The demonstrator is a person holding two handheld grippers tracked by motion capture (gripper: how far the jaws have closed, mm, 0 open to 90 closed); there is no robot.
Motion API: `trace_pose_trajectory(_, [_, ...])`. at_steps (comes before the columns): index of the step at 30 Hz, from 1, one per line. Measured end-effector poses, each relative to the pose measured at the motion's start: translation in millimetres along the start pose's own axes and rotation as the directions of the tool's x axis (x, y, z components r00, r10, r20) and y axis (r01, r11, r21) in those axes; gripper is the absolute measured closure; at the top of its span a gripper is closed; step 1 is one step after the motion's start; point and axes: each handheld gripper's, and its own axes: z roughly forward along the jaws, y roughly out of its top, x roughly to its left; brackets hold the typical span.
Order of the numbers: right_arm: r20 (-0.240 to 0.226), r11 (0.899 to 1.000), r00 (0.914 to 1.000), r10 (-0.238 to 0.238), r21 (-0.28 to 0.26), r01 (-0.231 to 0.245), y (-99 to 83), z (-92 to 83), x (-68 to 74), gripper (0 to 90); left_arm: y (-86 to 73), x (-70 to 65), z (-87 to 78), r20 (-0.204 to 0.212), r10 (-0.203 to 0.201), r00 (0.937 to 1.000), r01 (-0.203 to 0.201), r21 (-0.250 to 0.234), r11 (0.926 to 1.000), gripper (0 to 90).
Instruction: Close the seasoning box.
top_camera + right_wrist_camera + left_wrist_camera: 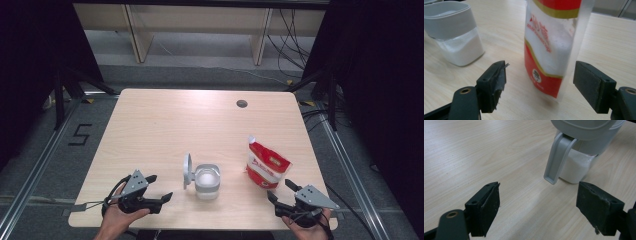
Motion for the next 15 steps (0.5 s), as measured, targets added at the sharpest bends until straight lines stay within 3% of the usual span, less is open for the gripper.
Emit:
trace_pose_trajectory(2, [-0.004, 0.999, 0.9994, -0.035, -0.018, 0.035, 0.1, 2.8, -1.7, 27.2, -0.4, 0.3, -0.1, -0.001, -0.006, 1.0, 0.006, -0.004, 1.0, 18.6])
trace_pose_trajectory(4, [-0.011, 1.0, 0.9999, -0.013, -0.001, 0.013, 0.9, 1.8, 1.1, 27.3, -0.6, 0.9, -1.1, -0.005, -0.006, 1.0, 0.006, 0.001, 1.0, 18.6])
trace_pose_trajectory(5, [-0.013, 0.999, 0.9986, -0.052, -0.013, 0.052, 1.4, 3.1, -1.6, 27.3, -0.6, 1.1, -1.0, 0.003, -0.009, 1.0, 0.009, -0.004, 0.9999, 18.7])
trace_pose_trajectory(7, [-0.001, 1.0, 0.9997, -0.023, -0.011, 0.023, 0.7, 2.6, -0.6, 27.3, -0.1, 0.9, -0.7, 0.001, -0.011, 0.9999, 0.011, -0.008, 0.9999, 18.7])
trace_pose_trajectory(8, [-0.003, 0.998, 0.9984, -0.057, -0.025, 0.057, 0.9, 3.8, -3.6, 27.3, 0.1, 1.6, -0.7, -0.002, -0.004, 1.0, 0.004, -0.001, 1.0, 18.7])
trace_pose_trajectory(9, [0.002, 0.998, 0.9986, -0.052, -0.028, 0.052, 0.9, 3.5, -4.3, 27.3, -0.1, 0.6, -0.2, 0.006, -0.015, 0.9999, 0.015, -0.011, 0.9998, 18.6])
trace_pose_trajectory(10, [-0.016, 1.0, 0.9998, -0.015, -0.02, 0.014, 0.6, 3.6, -3.1, 27.3, -0.3, 0.1, -0.1, 0.008, -0.022, 0.9997, 0.022, -0.014, 0.9997, 18.7])
trace_pose_trajectory(12, [-0.006, 1.0, 0.9999, -0.015, -0.014, 0.015, 0.8, 3.1, -3.5, 27.3, 0.0, 0.6, -1.5, 0.009, -0.019, 0.9998, 0.019, -0.006, 0.9998, 18.7])
trace_pose_trajectory(15, [-0.005, 1.0, 0.9997, -0.023, -0.005, 0.023, 1.0, 3.1, -3.9, 27.6, 1.1, -1.6, -2.8, 0.024, -0.046, 0.9987, 0.046, -0.016, 0.9988, 20.6])
